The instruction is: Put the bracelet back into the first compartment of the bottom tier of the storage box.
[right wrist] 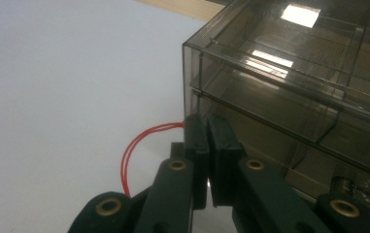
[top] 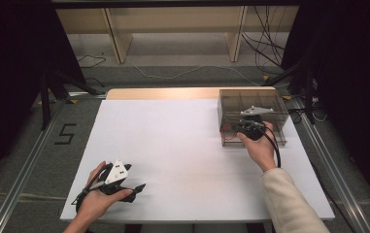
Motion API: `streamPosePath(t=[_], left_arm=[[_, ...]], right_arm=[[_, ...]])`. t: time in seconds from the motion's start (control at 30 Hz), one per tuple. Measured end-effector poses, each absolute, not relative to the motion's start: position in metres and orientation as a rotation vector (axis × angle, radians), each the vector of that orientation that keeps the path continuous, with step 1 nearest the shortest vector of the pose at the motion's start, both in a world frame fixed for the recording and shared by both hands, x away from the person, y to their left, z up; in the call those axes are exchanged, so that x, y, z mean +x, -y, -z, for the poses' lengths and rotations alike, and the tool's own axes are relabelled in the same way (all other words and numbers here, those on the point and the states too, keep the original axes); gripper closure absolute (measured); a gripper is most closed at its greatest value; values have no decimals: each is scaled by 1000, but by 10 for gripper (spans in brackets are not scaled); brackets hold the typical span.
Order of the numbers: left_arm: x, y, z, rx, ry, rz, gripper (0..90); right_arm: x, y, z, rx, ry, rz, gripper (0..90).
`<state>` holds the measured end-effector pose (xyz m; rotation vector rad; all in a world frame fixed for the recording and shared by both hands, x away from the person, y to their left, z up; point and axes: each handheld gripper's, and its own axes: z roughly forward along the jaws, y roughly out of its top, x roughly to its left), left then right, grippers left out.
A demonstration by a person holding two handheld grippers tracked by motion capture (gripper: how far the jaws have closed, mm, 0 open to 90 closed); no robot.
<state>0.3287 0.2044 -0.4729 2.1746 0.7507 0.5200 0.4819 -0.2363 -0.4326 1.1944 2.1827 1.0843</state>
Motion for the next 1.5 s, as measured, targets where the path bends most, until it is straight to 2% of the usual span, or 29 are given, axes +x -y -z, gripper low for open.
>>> streamPosePath(t=[1.5], left_arm=[[328,-204,473,2175,-749,-520,169]], right_arm=[[484,245,435,1220,-2144,-1018,881]])
